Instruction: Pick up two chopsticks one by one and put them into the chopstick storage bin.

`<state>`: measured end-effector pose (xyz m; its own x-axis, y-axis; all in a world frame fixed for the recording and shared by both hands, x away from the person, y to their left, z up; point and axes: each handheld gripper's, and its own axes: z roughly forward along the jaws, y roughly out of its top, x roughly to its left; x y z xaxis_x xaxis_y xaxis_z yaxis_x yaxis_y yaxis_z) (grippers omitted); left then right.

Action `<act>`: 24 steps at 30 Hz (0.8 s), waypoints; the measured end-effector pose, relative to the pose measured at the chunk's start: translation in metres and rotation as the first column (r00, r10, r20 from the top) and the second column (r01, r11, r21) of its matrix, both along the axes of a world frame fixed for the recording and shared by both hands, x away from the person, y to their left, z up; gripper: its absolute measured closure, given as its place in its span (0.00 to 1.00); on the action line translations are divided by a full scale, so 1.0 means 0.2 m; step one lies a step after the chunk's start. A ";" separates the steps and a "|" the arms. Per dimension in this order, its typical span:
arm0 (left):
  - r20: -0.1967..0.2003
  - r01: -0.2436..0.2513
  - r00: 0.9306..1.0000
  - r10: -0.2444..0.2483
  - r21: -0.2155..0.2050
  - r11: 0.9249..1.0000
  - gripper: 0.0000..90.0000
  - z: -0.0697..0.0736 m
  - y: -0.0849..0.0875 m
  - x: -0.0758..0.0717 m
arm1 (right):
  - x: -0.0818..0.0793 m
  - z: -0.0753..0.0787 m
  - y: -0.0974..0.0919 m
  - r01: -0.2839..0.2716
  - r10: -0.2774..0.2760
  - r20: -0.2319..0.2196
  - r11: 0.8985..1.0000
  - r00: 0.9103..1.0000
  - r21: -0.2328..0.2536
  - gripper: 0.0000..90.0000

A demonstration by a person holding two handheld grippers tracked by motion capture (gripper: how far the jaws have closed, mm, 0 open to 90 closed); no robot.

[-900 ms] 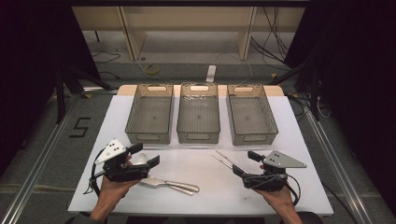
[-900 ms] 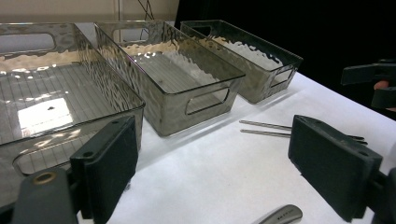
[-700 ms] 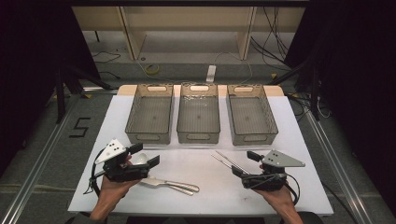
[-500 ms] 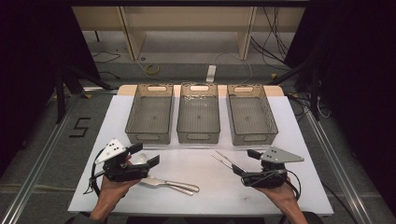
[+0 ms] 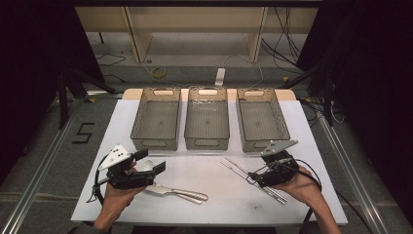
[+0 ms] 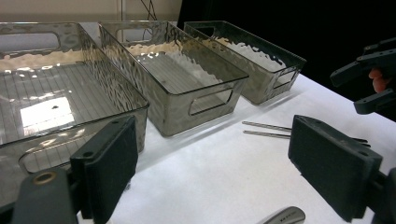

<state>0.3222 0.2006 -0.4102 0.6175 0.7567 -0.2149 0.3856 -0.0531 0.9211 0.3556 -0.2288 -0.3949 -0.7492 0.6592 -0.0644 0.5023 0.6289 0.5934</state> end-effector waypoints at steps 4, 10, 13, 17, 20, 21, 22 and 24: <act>0.000 0.004 1.000 -0.004 0.007 1.000 0.17 0.00 0.00 0.00 | 0.04 0.00 0.00 0.009 -0.012 -0.040 0.997 0.999 -0.076 0.33; 0.001 0.005 1.000 -0.005 0.008 1.000 0.17 0.00 0.00 0.00 | 0.09 -0.07 0.01 0.007 -0.028 -0.112 0.984 0.993 -0.180 0.42; 0.000 0.004 1.000 -0.004 0.006 1.000 0.17 0.00 0.00 0.00 | 0.11 -0.10 0.02 -0.001 -0.033 -0.148 0.975 0.988 -0.220 0.46; 0.000 0.005 1.000 -0.005 0.005 1.000 0.17 0.00 -0.01 0.00 | 0.12 -0.15 0.02 -0.014 -0.034 -0.189 0.968 0.981 -0.251 0.51; 0.000 0.007 1.000 -0.007 0.006 1.000 0.17 0.00 -0.01 0.00 | 0.12 -0.17 0.01 -0.016 -0.041 -0.208 0.964 0.977 -0.266 0.54; 0.000 0.006 1.000 -0.006 0.005 1.000 0.17 0.00 -0.01 0.00 | 0.12 -0.17 0.01 -0.016 -0.044 -0.211 0.962 0.977 -0.273 0.56; -0.002 0.005 1.000 -0.005 0.003 1.000 0.17 0.00 -0.01 0.00 | 0.13 -0.18 0.00 -0.017 -0.046 -0.219 0.960 0.975 -0.278 0.57; -0.003 0.006 1.000 -0.006 0.000 1.000 0.17 0.00 -0.01 0.00 | 0.13 -0.19 0.00 -0.029 -0.042 -0.239 0.958 0.970 -0.287 0.63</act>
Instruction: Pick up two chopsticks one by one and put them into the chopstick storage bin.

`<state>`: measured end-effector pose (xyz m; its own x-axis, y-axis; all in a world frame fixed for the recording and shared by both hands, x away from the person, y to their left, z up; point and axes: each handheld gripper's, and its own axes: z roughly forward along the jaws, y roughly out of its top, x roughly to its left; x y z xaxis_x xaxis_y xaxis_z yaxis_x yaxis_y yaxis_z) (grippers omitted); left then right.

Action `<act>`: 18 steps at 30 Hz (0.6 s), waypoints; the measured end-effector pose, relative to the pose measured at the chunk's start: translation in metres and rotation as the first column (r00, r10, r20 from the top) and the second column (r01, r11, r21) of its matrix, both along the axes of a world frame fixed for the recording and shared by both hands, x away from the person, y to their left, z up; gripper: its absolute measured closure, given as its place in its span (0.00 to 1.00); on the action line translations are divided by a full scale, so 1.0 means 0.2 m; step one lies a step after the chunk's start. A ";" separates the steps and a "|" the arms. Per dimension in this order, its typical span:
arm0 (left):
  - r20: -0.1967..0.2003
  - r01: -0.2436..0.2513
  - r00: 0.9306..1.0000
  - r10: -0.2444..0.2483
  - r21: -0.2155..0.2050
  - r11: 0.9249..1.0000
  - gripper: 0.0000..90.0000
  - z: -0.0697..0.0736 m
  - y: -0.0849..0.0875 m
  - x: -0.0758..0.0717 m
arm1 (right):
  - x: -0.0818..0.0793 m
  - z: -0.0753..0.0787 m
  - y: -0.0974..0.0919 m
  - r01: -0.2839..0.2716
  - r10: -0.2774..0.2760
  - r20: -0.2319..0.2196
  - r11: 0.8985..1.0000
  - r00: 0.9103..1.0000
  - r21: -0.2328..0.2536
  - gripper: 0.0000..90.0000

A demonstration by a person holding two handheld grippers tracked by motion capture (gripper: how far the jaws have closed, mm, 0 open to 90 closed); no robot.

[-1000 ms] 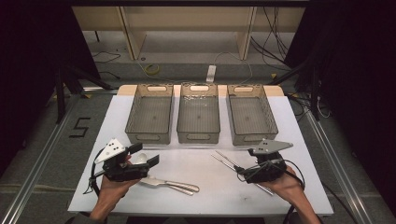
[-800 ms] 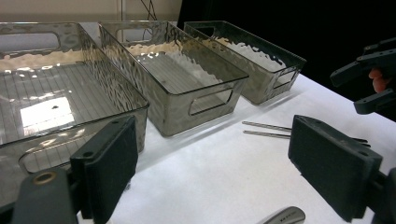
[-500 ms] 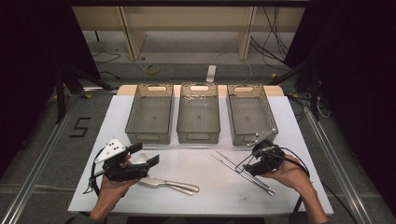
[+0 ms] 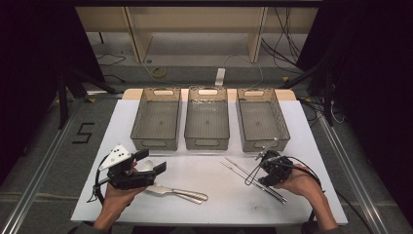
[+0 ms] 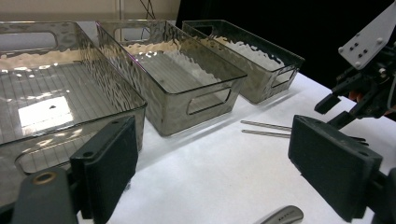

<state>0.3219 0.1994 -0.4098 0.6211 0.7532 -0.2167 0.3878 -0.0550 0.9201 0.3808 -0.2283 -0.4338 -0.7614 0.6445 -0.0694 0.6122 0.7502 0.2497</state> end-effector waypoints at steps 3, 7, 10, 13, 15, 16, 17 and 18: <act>0.001 0.000 1.000 0.000 0.002 1.000 0.17 0.00 0.00 0.00 | 0.00 -0.01 0.00 -0.007 0.007 -0.013 1.000 1.000 -0.005 0.66; 0.001 0.000 1.000 0.000 0.002 1.000 0.17 0.00 0.00 0.00 | 0.00 -0.03 0.00 -0.006 0.005 -0.039 1.000 0.999 -0.021 0.70; 0.001 0.001 1.000 -0.001 0.002 1.000 0.17 0.00 0.00 0.00 | 0.01 -0.05 0.00 -0.003 0.001 -0.053 0.999 0.999 -0.032 0.74; 0.000 0.000 1.000 0.000 0.003 1.000 0.17 0.00 0.00 0.00 | 0.01 -0.07 0.01 -0.012 0.009 -0.076 0.999 0.997 -0.034 0.78; 0.001 0.000 1.000 0.000 0.002 1.000 0.17 0.00 0.00 0.00 | 0.01 -0.07 0.01 -0.011 0.008 -0.080 0.999 0.997 -0.033 0.79; 0.002 0.000 1.000 0.000 0.002 1.000 0.17 0.00 0.00 0.00 | 0.02 -0.07 0.01 -0.006 0.002 -0.088 0.999 0.996 -0.040 0.81; 0.001 0.000 1.000 0.000 0.001 1.000 0.17 0.00 0.00 0.00 | 0.02 -0.08 0.01 -0.006 0.002 -0.090 0.999 0.996 -0.043 0.82; 0.002 0.000 1.000 0.000 0.002 1.000 0.17 0.00 0.00 0.00 | 0.02 -0.08 0.01 -0.009 0.005 -0.091 0.999 0.996 -0.043 0.83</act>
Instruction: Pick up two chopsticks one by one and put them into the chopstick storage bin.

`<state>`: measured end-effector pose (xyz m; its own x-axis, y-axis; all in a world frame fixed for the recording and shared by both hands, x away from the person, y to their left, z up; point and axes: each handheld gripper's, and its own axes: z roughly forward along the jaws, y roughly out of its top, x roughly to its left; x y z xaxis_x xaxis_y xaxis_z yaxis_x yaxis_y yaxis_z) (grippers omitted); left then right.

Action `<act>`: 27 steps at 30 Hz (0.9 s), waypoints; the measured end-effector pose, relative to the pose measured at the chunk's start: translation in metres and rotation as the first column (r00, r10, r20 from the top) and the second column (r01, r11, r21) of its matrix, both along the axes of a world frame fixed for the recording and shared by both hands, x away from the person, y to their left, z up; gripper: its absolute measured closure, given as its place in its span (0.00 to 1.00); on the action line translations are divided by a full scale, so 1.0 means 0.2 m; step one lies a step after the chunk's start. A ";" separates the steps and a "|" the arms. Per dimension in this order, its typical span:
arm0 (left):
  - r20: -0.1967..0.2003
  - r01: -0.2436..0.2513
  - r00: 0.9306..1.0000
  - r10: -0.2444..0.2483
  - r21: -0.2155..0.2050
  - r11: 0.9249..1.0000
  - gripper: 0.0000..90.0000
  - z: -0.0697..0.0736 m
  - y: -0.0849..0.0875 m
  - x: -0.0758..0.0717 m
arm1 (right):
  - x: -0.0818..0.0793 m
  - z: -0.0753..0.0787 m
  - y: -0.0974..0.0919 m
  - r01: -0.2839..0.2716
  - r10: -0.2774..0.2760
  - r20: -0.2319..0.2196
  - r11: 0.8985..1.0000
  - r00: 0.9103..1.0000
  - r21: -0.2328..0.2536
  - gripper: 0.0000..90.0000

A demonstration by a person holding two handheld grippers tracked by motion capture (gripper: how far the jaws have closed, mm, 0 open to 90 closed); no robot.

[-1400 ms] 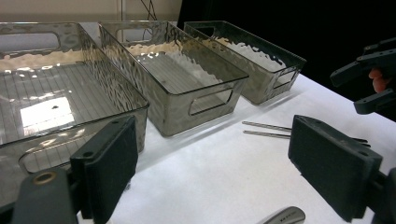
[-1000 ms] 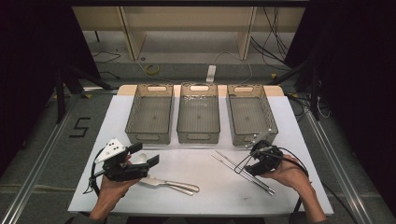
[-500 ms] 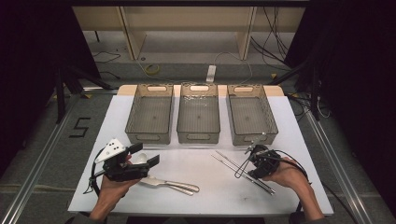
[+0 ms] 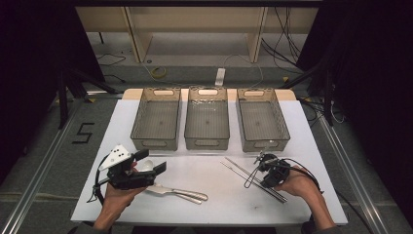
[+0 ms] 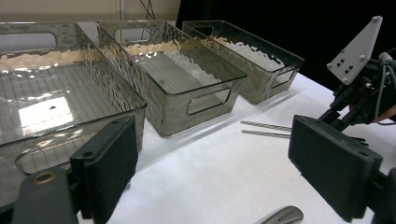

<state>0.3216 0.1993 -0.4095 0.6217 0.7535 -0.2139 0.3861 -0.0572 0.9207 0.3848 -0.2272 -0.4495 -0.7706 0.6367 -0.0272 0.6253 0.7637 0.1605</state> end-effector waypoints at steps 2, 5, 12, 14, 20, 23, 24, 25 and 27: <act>-0.001 -0.001 1.000 0.001 0.000 1.000 0.17 0.00 0.00 0.00 | 0.00 0.00 0.00 -0.004 0.004 -0.006 1.000 1.000 0.000 0.84; 0.000 -0.001 1.000 0.001 0.001 1.000 0.17 0.00 0.00 0.00 | 0.00 -0.01 0.01 -0.005 0.004 -0.020 1.000 1.000 -0.012 0.86; 0.001 0.000 1.000 0.000 0.003 1.000 0.17 0.00 0.00 0.00 | 0.01 -0.02 0.02 -0.011 0.010 -0.038 1.000 0.999 -0.018 0.94; 0.001 0.000 1.000 0.000 0.003 1.000 0.17 0.00 0.00 0.00 | 0.02 -0.02 0.02 -0.016 0.015 -0.042 1.000 0.999 -0.014 0.95; 0.001 0.001 1.000 -0.001 0.007 1.000 0.17 0.00 0.00 0.00 | 0.00 0.00 0.02 -0.048 0.047 -0.028 0.999 0.998 -0.023 0.96; 0.001 0.003 1.000 -0.003 0.006 1.000 0.17 0.00 0.00 0.00 | 0.00 0.02 0.01 -0.055 0.055 -0.011 0.998 0.998 -0.032 0.96; -0.001 0.005 1.000 -0.005 0.006 1.000 0.17 0.00 -0.01 0.00 | -0.01 0.05 0.01 -0.064 0.065 0.008 0.998 0.998 -0.028 0.96; -0.003 0.006 1.000 -0.006 0.006 1.000 0.17 0.00 -0.01 0.00 | -0.01 0.07 0.00 -0.075 0.075 0.023 0.997 0.997 -0.023 0.96; -0.005 0.011 1.000 -0.011 0.013 1.000 0.17 0.00 -0.01 0.00 | -0.02 0.08 0.00 -0.083 0.084 0.029 0.996 0.996 -0.020 0.96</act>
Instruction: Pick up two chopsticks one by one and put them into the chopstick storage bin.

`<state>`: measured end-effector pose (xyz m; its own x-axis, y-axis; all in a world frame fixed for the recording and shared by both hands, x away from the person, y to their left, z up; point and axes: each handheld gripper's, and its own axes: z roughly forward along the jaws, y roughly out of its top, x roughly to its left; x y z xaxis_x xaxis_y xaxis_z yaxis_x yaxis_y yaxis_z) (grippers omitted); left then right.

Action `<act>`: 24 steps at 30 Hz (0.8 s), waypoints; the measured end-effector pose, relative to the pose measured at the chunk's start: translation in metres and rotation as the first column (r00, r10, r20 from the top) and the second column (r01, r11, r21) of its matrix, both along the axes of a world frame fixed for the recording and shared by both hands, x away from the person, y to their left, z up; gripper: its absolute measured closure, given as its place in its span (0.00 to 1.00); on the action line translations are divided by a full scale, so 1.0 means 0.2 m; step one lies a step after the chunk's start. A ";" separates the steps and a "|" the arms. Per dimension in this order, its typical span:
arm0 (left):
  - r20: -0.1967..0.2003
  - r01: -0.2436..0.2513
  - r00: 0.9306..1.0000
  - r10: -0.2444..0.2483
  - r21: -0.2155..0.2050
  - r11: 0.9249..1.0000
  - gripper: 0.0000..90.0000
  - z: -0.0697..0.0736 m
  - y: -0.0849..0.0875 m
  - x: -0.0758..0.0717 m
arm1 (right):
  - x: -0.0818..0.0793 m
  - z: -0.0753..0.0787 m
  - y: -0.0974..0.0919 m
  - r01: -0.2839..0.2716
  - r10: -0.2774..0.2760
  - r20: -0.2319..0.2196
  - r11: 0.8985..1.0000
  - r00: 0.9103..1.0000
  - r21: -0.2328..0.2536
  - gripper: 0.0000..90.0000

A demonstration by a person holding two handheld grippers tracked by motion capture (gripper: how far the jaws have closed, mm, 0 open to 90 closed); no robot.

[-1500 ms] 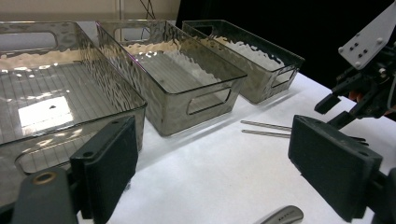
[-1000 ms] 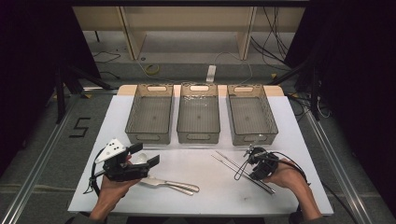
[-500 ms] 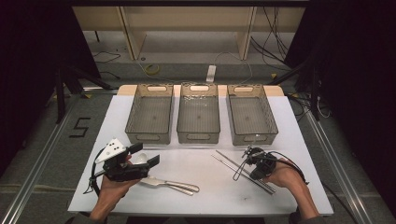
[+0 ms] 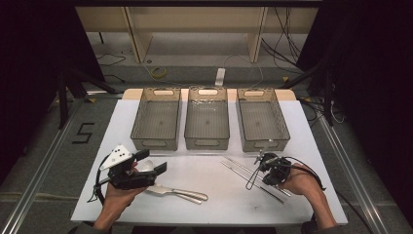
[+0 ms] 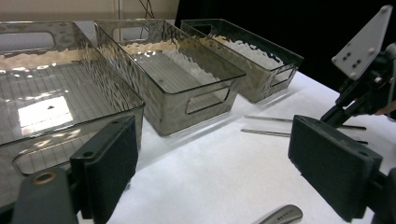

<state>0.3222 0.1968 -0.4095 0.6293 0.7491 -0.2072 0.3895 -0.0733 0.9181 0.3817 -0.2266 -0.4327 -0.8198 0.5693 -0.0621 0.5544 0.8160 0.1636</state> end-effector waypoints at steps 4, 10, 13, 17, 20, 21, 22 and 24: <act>-0.012 0.026 1.000 -0.026 -0.001 1.000 0.17 0.00 -0.02 0.01 | -0.01 0.05 0.03 -0.026 0.025 0.030 0.999 0.999 0.026 0.96; -0.041 0.101 0.994 -0.099 0.057 0.993 0.17 -0.01 -0.08 0.03 | -0.05 0.12 0.14 -0.129 0.126 0.067 0.991 0.990 0.033 0.96; -0.065 0.151 0.987 -0.146 0.083 0.985 0.17 -0.01 -0.11 0.04 | -0.06 0.14 0.18 -0.155 0.153 0.077 0.987 0.985 0.031 0.96; -0.081 0.214 0.975 -0.205 0.116 0.970 0.17 0.00 -0.19 0.05 | -0.10 0.17 0.26 -0.222 0.220 0.090 0.975 0.971 0.020 0.96; -0.085 0.251 0.967 -0.240 0.149 0.957 0.17 0.02 -0.24 0.06 | -0.12 0.18 0.32 -0.262 0.260 0.096 0.965 0.961 0.013 0.96; -0.092 0.264 0.963 -0.253 0.155 0.952 0.17 0.02 -0.26 0.07 | -0.12 0.18 0.34 -0.269 0.266 0.097 0.963 0.959 0.013 0.96; -0.095 0.276 0.960 -0.264 0.164 0.947 0.18 0.03 -0.29 0.08 | -0.13 0.19 0.37 -0.292 0.291 0.098 0.956 0.952 0.004 0.96; -0.115 0.312 0.949 -0.295 0.183 0.932 0.18 0.03 -0.33 0.09 | -0.14 0.19 0.39 -0.308 0.306 0.101 0.951 0.947 0.008 0.96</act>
